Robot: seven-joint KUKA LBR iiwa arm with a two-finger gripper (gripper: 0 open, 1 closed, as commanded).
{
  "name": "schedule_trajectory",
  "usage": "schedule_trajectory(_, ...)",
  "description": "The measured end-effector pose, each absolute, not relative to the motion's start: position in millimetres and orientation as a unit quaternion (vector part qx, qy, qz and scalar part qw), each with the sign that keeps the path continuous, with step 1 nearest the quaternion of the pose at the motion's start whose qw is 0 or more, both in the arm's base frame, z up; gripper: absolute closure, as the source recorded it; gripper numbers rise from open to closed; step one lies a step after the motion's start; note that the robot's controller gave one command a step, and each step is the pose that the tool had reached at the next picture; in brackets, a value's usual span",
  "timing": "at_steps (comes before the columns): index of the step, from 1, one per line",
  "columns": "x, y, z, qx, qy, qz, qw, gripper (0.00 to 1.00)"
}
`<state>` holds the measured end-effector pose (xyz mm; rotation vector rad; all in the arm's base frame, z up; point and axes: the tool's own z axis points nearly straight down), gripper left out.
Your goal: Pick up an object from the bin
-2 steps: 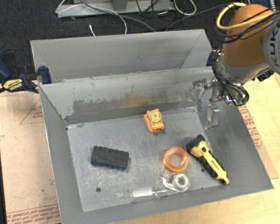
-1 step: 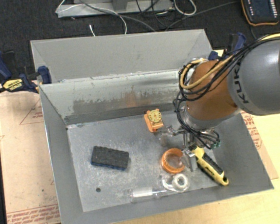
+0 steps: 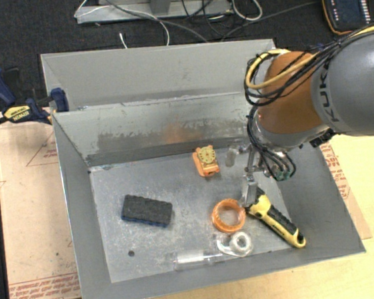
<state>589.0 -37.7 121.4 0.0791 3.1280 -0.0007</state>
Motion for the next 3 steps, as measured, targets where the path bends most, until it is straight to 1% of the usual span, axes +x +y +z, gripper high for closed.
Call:
schedule_trajectory(1, 561.9, -11.0, 100.3, -0.172, 0.985, 0.002, 0.001, 0.0)
schedule_trajectory(2, 573.9, -11.3, 73.5, -0.088, 0.996, -0.001, 0.004, 0.0)
schedule_trajectory(3, 562.2, -6.4, 76.7, -0.234, 0.972, 0.0, 0.012, 1.0)
